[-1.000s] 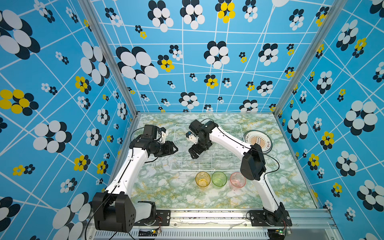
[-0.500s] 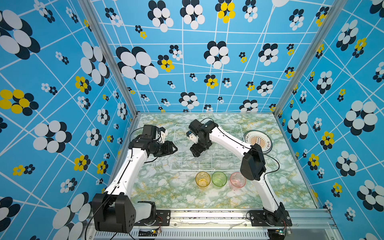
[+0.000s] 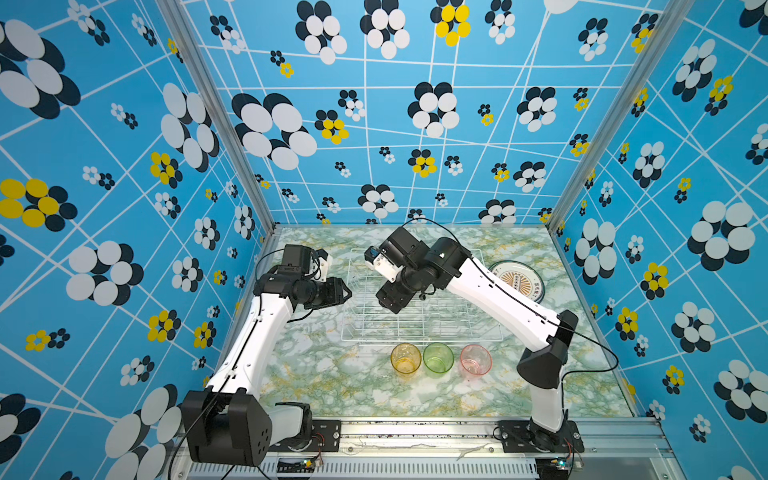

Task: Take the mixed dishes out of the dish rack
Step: 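Lift the clear glass out of the rack with the right gripper toward the robot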

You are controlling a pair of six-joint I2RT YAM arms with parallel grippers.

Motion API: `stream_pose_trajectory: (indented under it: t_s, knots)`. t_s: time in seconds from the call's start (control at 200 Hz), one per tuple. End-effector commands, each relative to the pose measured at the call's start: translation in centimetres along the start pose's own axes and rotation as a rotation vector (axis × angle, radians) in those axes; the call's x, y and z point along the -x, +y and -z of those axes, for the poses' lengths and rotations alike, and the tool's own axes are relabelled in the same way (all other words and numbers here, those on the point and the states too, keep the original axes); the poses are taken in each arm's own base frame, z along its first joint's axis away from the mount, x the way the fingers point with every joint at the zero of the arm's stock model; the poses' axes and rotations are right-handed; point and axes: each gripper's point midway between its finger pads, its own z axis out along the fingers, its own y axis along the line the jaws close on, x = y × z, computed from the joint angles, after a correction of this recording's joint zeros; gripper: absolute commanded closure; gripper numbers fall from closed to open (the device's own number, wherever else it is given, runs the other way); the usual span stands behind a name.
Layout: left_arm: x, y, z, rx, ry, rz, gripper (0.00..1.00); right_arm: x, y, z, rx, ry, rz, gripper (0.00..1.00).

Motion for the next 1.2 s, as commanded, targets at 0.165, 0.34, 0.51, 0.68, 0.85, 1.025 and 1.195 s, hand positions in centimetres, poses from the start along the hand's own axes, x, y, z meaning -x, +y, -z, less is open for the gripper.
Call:
stream_pose_trajectory:
  t_s: [0.165, 0.34, 0.51, 0.68, 0.85, 1.025, 1.195]
  knots:
    - [1.8, -1.7, 5.2, 0.026, -0.115, -0.079, 0.42, -3.2, 12.3, 3.6, 0.194, -0.004, 0.205, 0.50]
    - [1.5, -1.7, 6.4, 0.034, -0.131, -0.083, 0.42, -4.4, 16.9, 1.3, 0.283, 0.024, 0.226, 0.50]
    - [1.9, -1.7, 8.0, 0.038, -0.162, -0.083, 0.42, -5.5, 18.8, -2.5, 0.296, 0.089, 0.254, 0.50]
    - [2.4, -1.9, 9.2, 0.040, -0.188, -0.086, 0.42, -6.8, 18.1, -5.6, 0.227, 0.182, 0.307, 0.50]
    - [2.7, -1.9, 9.4, 0.039, -0.198, -0.085, 0.42, -8.2, 17.6, -7.9, 0.182, 0.265, 0.348, 0.49]
    - [2.7, -1.7, 9.1, 0.040, -0.193, -0.084, 0.42, -8.9, 16.3, -10.1, 0.111, 0.305, 0.367, 0.48]
    - [2.5, -1.4, 8.7, 0.042, -0.180, -0.080, 0.42, -9.5, 15.5, -11.8, 0.110, 0.334, 0.351, 0.45]
